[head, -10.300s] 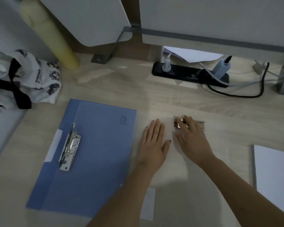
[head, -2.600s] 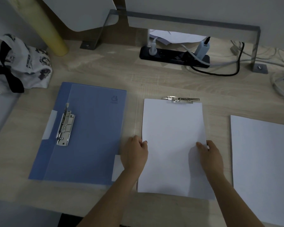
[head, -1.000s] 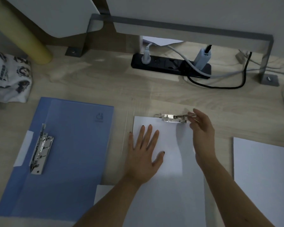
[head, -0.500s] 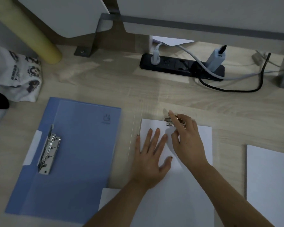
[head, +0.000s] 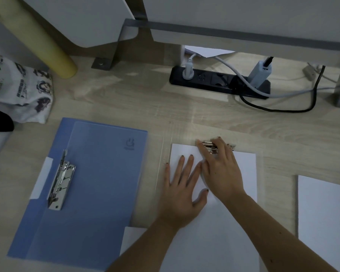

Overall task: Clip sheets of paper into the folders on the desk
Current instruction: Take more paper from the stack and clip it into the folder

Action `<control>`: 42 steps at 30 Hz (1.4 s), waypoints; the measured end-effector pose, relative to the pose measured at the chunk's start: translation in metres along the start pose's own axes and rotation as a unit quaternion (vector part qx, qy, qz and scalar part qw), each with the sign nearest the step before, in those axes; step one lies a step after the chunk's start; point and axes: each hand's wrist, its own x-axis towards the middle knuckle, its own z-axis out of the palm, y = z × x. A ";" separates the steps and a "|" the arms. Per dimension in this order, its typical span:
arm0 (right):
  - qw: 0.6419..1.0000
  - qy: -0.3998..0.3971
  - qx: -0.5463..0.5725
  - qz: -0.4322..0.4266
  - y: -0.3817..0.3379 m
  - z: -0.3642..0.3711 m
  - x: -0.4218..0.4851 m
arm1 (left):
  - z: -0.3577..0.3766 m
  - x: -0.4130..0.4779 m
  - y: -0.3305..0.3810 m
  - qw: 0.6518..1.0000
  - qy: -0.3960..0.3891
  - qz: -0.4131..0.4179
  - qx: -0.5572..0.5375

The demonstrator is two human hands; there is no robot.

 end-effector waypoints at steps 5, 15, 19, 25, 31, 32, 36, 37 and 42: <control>0.999 0.016 0.041 0.010 -0.002 0.003 -0.001 | 0.000 0.000 -0.001 1.000 0.004 0.009 0.004; 0.981 0.044 0.161 0.101 0.034 -0.029 -0.081 | -0.003 -0.004 0.001 1.000 0.000 0.003 0.030; 0.955 0.040 0.204 0.210 0.087 -0.054 -0.138 | -0.002 -0.005 0.009 0.998 0.016 -0.018 0.052; 0.910 0.062 0.196 0.361 0.172 -0.077 -0.210 | 0.003 -0.028 0.102 0.998 0.009 0.054 -0.017; 0.867 0.086 0.176 0.458 0.227 -0.090 -0.249 | 0.032 -0.049 0.200 0.969 -0.083 0.232 0.023; 0.866 0.078 0.171 0.463 0.235 -0.088 -0.253 | 0.037 -0.050 0.206 0.968 -0.098 0.227 0.038; 0.868 0.065 0.157 0.466 0.254 -0.078 -0.259 | 0.047 -0.052 0.212 0.966 -0.153 0.198 0.066; 0.868 0.066 0.150 0.468 0.256 -0.076 -0.258 | 0.048 -0.052 0.212 0.965 -0.157 0.196 0.073; 0.849 0.067 0.141 0.504 0.259 -0.071 -0.248 | 0.045 -0.051 0.211 0.965 -0.160 0.191 0.086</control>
